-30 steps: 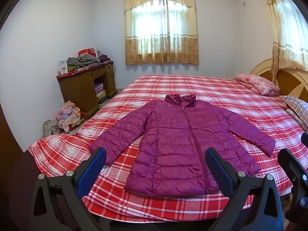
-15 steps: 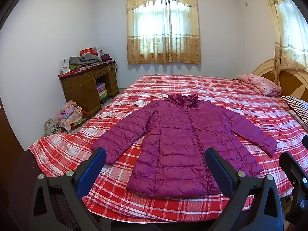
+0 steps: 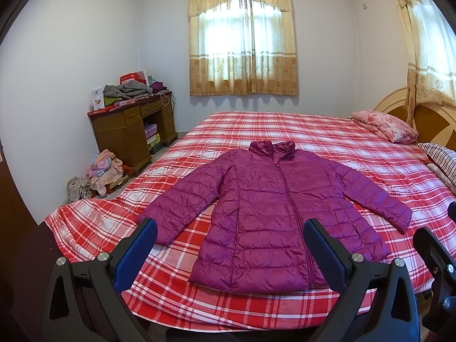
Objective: Fold large clothes
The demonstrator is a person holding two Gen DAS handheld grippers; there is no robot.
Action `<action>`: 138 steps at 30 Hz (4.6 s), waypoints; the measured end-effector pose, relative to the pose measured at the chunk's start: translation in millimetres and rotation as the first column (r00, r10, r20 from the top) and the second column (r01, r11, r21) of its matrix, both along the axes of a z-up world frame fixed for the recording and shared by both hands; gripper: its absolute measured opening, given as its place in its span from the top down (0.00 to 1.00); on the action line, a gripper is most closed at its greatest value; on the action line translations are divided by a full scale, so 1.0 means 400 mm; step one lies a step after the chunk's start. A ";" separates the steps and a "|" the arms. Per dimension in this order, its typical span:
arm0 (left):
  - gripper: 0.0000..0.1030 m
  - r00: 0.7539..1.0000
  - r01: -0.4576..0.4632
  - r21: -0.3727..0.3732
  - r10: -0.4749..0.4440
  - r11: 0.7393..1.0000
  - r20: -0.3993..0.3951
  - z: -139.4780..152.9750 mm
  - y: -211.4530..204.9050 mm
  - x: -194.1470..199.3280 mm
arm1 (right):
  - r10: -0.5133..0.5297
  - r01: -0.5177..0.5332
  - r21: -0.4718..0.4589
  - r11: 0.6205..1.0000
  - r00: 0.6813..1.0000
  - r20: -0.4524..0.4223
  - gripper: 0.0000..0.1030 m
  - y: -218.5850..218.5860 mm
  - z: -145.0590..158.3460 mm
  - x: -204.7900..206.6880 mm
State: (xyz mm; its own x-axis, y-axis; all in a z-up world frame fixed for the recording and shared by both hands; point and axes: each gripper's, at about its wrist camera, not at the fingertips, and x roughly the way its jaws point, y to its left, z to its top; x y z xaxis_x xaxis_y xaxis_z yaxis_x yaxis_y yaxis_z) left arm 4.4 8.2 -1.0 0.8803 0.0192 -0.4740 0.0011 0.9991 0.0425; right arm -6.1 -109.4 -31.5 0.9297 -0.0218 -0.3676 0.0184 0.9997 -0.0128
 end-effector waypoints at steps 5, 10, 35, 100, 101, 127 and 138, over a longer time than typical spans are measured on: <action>0.01 1.000 0.000 -0.001 0.000 1.000 -0.001 0.002 -0.002 0.002 | 0.000 0.000 -0.001 1.000 1.000 -0.001 0.00 0.000 0.004 0.000; 0.01 1.000 -0.002 -0.004 0.002 1.000 -0.003 0.001 0.003 0.001 | 0.000 0.000 0.000 1.000 1.000 -0.003 0.00 0.000 -0.001 0.001; 0.01 1.000 -0.004 -0.004 0.004 1.000 -0.003 0.000 0.011 0.004 | 0.000 0.000 0.003 1.000 1.000 -0.012 0.00 -0.003 -0.011 0.003; 0.01 0.943 -0.213 0.250 0.265 0.945 -0.200 -0.372 0.179 0.724 | -0.499 0.605 0.173 0.777 0.759 -0.418 0.89 -0.904 -0.386 0.407; 0.01 0.941 -0.223 0.251 0.275 0.942 -0.198 -0.363 0.205 0.730 | -0.500 0.603 0.167 0.780 0.761 -0.413 0.89 -0.902 -0.378 0.414; 0.01 0.914 -0.303 0.260 0.357 0.917 -0.193 -0.348 0.369 0.743 | -0.091 0.028 -0.248 0.968 0.964 -0.250 0.92 -0.150 -0.314 0.835; 0.01 0.943 -0.233 0.199 0.271 0.952 -0.192 -0.285 0.262 0.752 | 0.078 -0.149 -0.211 0.966 0.947 -0.313 0.35 -0.099 -0.384 0.710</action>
State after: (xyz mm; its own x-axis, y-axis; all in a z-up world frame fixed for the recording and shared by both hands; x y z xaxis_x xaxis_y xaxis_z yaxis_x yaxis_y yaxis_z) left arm 305.3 112.8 -115.0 0.7139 0.3244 -0.6206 -0.2214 0.9453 0.2395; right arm 277.9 -149.0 -185.2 0.7784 -0.0395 -0.6265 -0.1353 0.9640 -0.2289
